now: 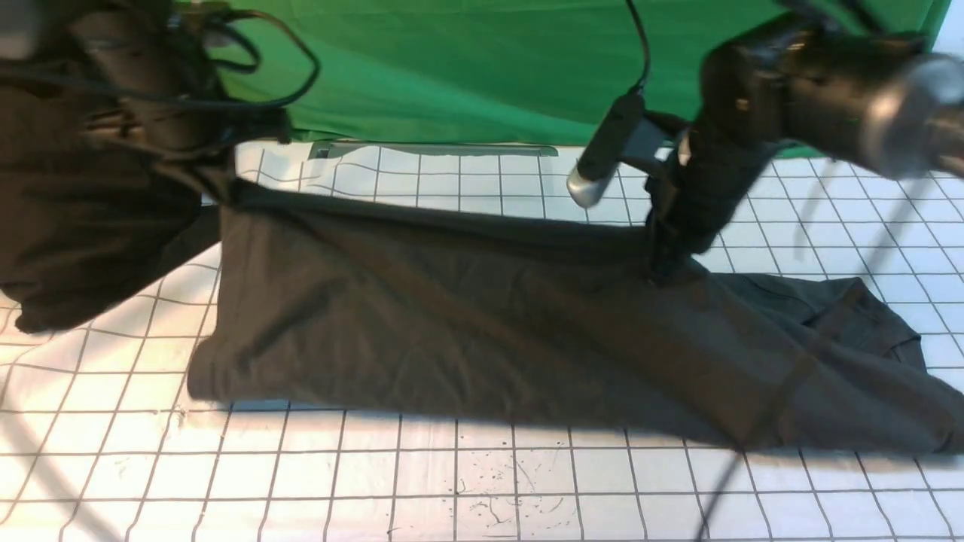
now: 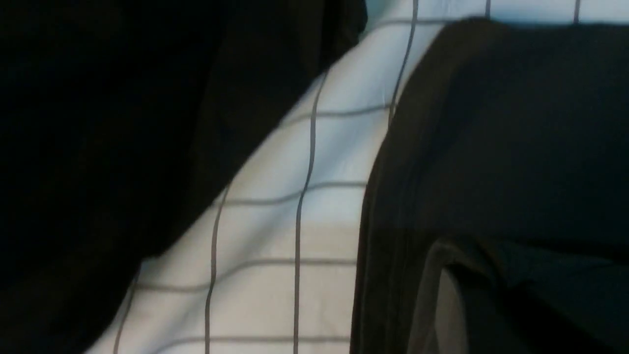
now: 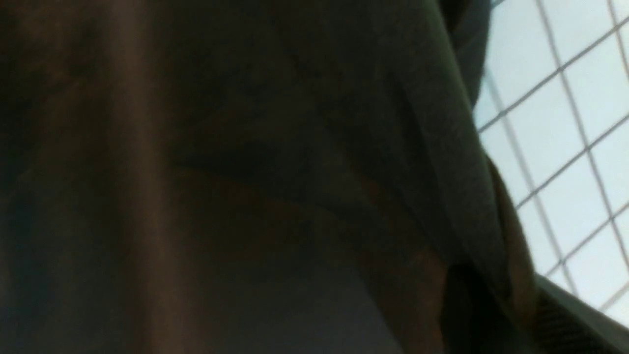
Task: Fold a long-sleeved shirt over a white checkered tablecloth.
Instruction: 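Fold the black garment in half by bringing its near edge over to the far edge, then pull the folded dark garment lengthwise by its ends to straighten it flat on the table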
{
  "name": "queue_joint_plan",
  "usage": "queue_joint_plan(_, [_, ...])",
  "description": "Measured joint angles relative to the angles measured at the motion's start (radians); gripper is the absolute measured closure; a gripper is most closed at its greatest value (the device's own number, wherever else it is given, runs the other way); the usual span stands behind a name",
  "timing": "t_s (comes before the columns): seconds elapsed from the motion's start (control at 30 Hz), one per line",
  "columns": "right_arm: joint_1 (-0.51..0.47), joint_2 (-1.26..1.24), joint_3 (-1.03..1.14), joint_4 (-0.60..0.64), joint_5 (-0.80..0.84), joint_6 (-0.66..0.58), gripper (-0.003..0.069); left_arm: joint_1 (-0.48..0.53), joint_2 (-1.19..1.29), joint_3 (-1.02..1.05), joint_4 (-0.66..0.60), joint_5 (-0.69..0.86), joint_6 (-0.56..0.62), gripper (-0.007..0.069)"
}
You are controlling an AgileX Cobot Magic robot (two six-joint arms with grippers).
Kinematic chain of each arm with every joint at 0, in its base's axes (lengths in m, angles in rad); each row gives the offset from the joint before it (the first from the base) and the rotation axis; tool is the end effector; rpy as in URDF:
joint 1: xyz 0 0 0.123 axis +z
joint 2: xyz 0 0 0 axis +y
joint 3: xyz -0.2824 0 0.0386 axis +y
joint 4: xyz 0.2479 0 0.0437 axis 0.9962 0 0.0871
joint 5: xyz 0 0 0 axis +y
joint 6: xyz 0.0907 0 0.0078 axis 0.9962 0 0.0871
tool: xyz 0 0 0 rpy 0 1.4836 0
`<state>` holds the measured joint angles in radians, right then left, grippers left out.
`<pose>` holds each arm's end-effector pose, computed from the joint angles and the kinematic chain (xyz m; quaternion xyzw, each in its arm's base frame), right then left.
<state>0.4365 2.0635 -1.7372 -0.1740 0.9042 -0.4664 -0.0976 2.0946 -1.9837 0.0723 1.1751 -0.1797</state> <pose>0.4169 0.1808 0.2336 -0.4589 0.8594 -0.0813 0.2101 0.4573 -0.0387 0.2796 -0.0328 0.9816 0.0095 0.1879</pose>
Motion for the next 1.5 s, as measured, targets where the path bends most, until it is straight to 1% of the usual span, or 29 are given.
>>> queue_joint_plan(0.2, [-0.035,0.158,-0.169,0.002,-0.023,0.001,0.0627,0.0,0.24,-0.296,0.027,0.035,0.002,0.0601])
queue_joint_plan(0.3, [-0.038,0.197,-0.194,0.002,-0.058,0.002,0.0617,0.0,0.289,-0.345,0.039,0.037,0.002,0.0601])
queue_joint_plan(0.4, [-0.039,0.218,-0.197,0.001,-0.104,0.021,0.0565,0.0,0.306,-0.352,0.047,0.038,0.002,0.0597])
queue_joint_plan(0.43, [-0.039,0.222,-0.199,0.001,-0.122,0.034,0.052,0.0,0.308,-0.352,0.055,0.035,0.002,0.0587])
queue_joint_plan(0.47, [-0.039,0.222,-0.199,0.0,-0.124,0.039,0.0503,0.0,0.308,-0.352,0.057,0.035,0.002,0.0585])
queue_joint_plan(0.5, [-0.039,0.222,-0.201,-0.002,-0.141,0.063,0.0422,0.0,0.311,-0.353,0.078,0.034,0.002,0.0554])
queue_joint_plan(0.53, [-0.039,0.221,-0.202,-0.003,-0.144,0.082,0.038,0.0,0.312,-0.353,0.089,0.034,0.002,0.0525])
queue_joint_plan(0.57, [-0.039,0.219,-0.202,-0.005,-0.144,0.086,0.036,0.0,0.312,-0.353,0.089,0.034,0.002,0.0518])
queue_joint_plan(0.6, [-0.039,0.214,-0.202,-0.005,-0.136,0.112,0.0292,0.0,0.312,-0.353,0.107,0.034,0.002,0.0462])
queue_joint_plan(0.67, [-0.039,0.2,-0.203,-0.005,-0.101,0.15,0.0216,0.0,0.312,-0.359,0.152,0.03,0.002,0.034])
queue_joint_plan(0.7, [-0.039,0.196,-0.203,-0.005,-0.093,0.154,0.0211,0.0,0.312,-0.362,0.157,0.03,0.002,0.034])
queue_joint_plan(0.73, [-0.039,0.176,-0.203,-0.006,-0.067,0.175,0.0189,0.0,0.312,-0.372,0.185,0.035,0.002,0.0265])
queue_joint_plan(0.77, [-0.039,0.163,-0.203,-0.006,-0.055,0.187,0.0185,0.0,0.312,-0.38,0.196,0.036,0.001,0.0233])
queue_joint_plan(0.8, [-0.039,0.107,-0.203,-0.007,-0.011,0.22,0.0175,0.002,0.312,-0.413,0.209,0.039,0.001,0.0139])
queue_joint_plan(0.83, [-0.039,0.071,-0.203,-0.007,0.005,0.244,0.0173,0.002,0.305,-0.43,0.204,0.039,0.001,0.0097])
queue_joint_plan(0.9, [-0.042,0.028,-0.205,-0.009,0.037,0.272,0.0174,0.003,0.291,-0.438,0.171,0.039,0.003,0.0071])
queue_joint_plan(0.93, [-0.046,0.01,-0.207,-0.009,0.054,0.285,0.0179,0.003,0.277,-0.439,0.128,0.04,0.016,0.0069])
queue_joint_plan(0.97, [-0.048,0.004,-0.207,-0.009,0.06,0.287,0.0179,0.003,0.277,-0.439,0.128,0.04,0.021,0.0069])
queue_joint_plan(1.0, [-0.057,-0.028,-0.212,-0.009,0.107,0.295,0.0204,0.004,0.256,-0.439,0.071,0.04,0.051,0.0081])
queue_joint_plan(1.03, [-0.075,-0.061,-0.214,-0.009,0.174,0.296,0.0263,0.004,0.222,-0.42,-0.029,0.039,0.099,0.0144])
queue_joint_plan(1.07, [-0.097,-0.082,-0.212,-0.008,0.23,0.298,0.0351,0.004,0.18,-0.377,-0.092,0.037,0.133,0.0226])
queue_joint_plan(1.1, [-0.107,-0.088,-0.211,-0.007,0.244,0.298,0.0365,0.004,0.165,-0.369,-0.101,0.037,0.137,0.0243])
queue_joint_plan(1.13, [-0.128,-0.1,-0.202,-0.003,0.264,0.304,0.0424,0.004,0.131,-0.332,-0.131,0.037,0.149,0.0316])
queue_joint_plan(1.17, [-0.172,-0.119,-0.174,0.01,0.282,0.312,0.0541,0.001,0.068,-0.251,-0.175,0.036,0.165,0.047])
queue_joint_plan(1.23, [-0.249,-0.141,-0.109,0.055,0.298,0.299,0.062,0.0,-0.026,-0.095,-0.209,0.035,0.188,0.0579])
queue_joint_plan(1.33, [-0.333,-0.149,-0.021,0.125,0.304,0.235,0.0645,-0.004,-0.114,0.117,-0.208,0.034,0.214,0.062])
queue_joint_plan(1.37, [-0.344,-0.149,-0.007,0.135,0.302,0.231,0.0644,-0.004,-0.118,0.132,-0.208,0.033,0.214,0.0621])
queue_joint_plan(1.43, [-0.398,-0.131,0.073,0.194,0.272,0.162,0.0587,-0.014,-0.154,0.319,-0.206,-0.008,0.217,0.0628])
queue_joint_plan(1.5, [-0.42,-0.109,0.105,0.215,0.243,0.131,0.0507,-0.022,-0.158,0.402,-0.206,-0.048,0.217,0.063])
